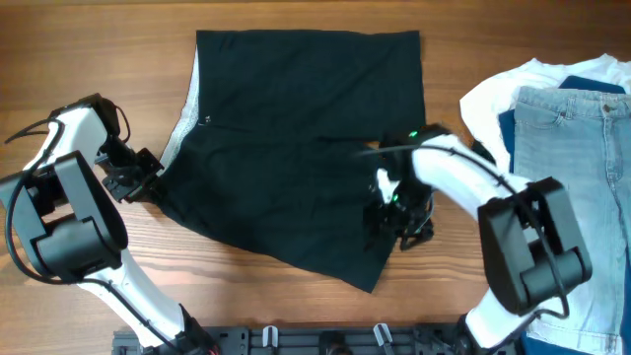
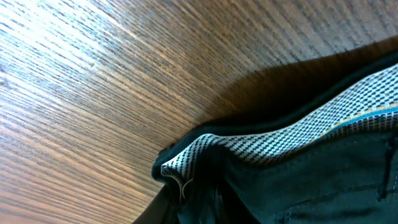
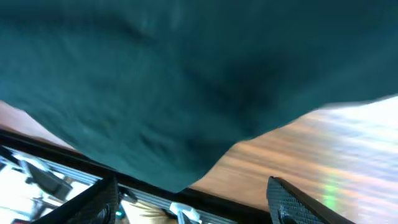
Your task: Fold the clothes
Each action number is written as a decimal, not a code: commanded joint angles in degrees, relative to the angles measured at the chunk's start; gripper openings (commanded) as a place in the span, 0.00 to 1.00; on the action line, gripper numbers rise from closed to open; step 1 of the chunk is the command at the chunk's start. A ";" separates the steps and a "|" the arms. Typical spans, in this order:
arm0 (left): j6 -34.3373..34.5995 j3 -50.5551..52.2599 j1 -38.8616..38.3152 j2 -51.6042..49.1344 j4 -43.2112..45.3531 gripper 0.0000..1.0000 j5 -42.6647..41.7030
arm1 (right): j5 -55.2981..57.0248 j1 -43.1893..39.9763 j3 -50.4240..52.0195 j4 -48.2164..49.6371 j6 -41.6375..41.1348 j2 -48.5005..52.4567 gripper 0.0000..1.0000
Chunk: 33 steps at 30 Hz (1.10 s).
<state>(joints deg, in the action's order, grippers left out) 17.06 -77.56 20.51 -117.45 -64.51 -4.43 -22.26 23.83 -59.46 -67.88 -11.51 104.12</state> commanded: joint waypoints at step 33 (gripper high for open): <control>-0.37 0.46 -0.37 5.49 -4.02 0.04 -1.55 | 4.48 8.66 7.67 8.94 -18.64 -24.98 0.04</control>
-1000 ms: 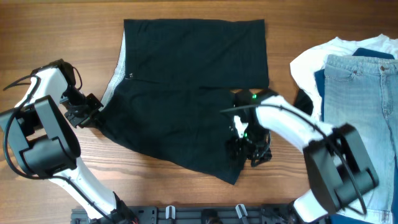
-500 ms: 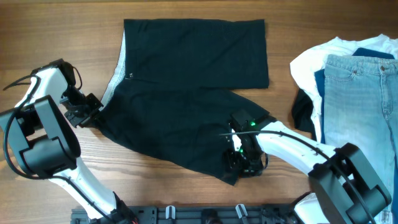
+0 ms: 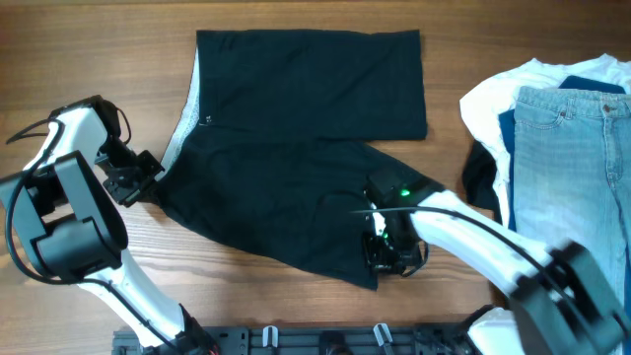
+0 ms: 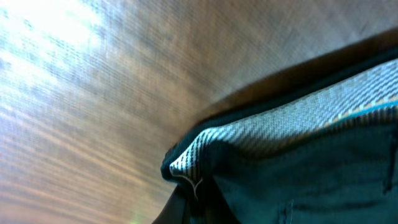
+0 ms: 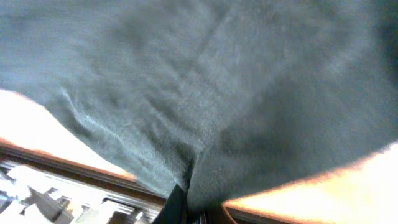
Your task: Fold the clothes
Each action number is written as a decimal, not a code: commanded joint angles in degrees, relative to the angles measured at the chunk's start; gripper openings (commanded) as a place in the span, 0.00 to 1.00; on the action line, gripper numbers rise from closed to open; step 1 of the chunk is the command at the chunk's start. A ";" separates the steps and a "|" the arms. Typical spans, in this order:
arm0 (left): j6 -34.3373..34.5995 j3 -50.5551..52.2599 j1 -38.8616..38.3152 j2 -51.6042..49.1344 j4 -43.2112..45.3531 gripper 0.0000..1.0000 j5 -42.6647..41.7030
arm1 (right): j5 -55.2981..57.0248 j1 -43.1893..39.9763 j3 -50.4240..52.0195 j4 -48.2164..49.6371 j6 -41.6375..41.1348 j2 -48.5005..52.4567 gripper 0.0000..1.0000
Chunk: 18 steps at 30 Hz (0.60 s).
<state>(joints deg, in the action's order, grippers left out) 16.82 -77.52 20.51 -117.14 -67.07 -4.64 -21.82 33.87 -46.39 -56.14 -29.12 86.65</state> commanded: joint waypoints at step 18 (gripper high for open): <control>-0.11 0.42 -0.44 35.56 -13.66 0.04 5.53 | 18.40 -11.37 -30.60 -17.68 -13.27 -18.93 0.04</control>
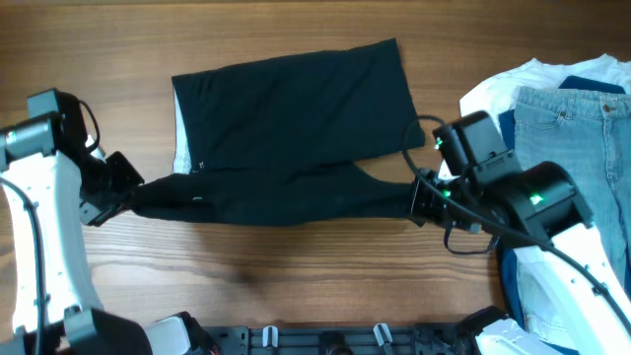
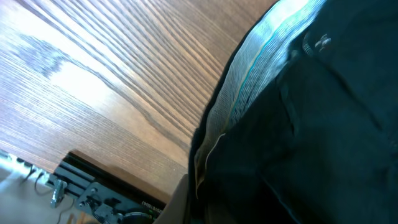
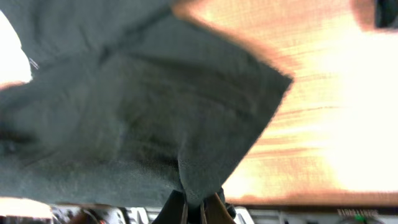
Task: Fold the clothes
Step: 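Lift the bottom edges and fold them up onto the waistband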
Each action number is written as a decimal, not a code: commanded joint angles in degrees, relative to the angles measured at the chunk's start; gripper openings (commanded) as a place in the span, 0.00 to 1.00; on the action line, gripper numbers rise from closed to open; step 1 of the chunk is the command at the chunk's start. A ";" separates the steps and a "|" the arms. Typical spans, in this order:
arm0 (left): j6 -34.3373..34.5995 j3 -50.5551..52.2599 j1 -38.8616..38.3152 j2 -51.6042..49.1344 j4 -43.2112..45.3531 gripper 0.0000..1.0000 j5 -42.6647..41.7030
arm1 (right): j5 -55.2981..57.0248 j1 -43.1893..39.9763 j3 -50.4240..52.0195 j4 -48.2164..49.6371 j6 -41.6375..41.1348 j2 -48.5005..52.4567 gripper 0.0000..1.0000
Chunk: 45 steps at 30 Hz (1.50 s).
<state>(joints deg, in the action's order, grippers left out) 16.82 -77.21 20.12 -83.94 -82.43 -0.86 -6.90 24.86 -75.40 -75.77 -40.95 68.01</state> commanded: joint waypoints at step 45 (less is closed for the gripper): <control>-0.13 0.13 -2.78 -19.17 42.32 0.86 0.15 | -6.84 -22.16 -0.98 38.75 22.73 34.58 0.79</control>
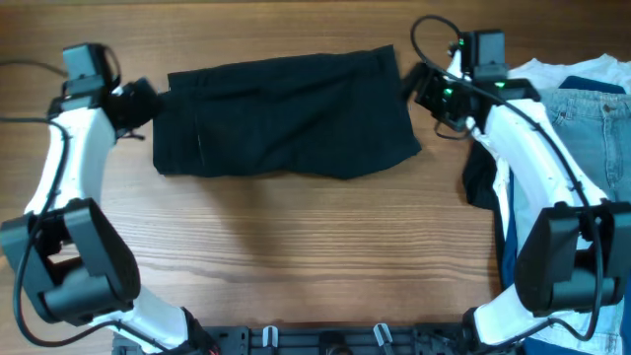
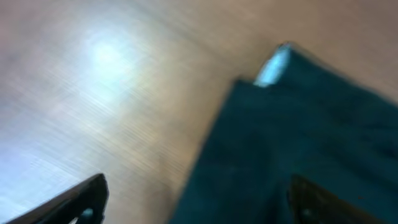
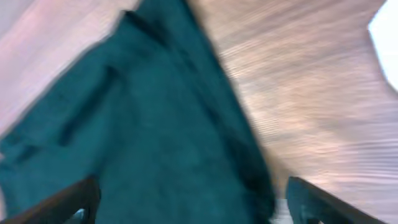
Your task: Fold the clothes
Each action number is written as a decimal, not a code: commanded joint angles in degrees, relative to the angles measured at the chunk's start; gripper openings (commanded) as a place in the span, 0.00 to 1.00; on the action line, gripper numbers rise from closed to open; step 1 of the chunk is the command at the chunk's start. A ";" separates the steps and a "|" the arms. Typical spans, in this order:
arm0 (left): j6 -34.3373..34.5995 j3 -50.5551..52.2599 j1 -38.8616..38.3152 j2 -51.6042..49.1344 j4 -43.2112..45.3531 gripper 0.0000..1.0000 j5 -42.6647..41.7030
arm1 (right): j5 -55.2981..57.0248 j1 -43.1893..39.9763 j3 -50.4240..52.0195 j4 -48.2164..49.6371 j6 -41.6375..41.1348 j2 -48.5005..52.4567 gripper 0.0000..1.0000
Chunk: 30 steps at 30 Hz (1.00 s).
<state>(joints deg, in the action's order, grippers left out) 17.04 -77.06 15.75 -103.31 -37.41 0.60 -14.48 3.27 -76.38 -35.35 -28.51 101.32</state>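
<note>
Black shorts lie folded in half as a flat band across the far middle of the table. My left gripper sits at their upper left corner, open, its fingertips spread wide over the dark cloth. At the upper right corner my right gripper is open too, its fingertips wide apart above the cloth. Neither holds anything.
At the right edge lies a pile of clothes: a white garment, light blue jeans and a dark piece hanging toward the table. Bare wood fills the front half.
Both grippers were shut on the shorts' near edge, held stretched mid-table. Now that edge lies over the far edge, the shorts are folded in half, and both grippers are open at the far corners.
The shorts lay spread out, my left gripper on the waistband corner at the left, my right open over the near leg hem. Then the right was shut on the hem. Then both held the near edge stretched and lifted. Now the shorts lie folded and released.
</note>
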 commanded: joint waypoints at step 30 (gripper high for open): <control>-5.07 -0.02 -1.40 0.20 -13.90 0.81 -13.44 | -11.72 4.44 -26.47 20.79 14.40 35.63 0.56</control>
<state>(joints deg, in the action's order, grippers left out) 12.73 -77.08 14.61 -103.31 -50.74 -11.94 -26.55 7.42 -101.84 -15.31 -14.85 134.87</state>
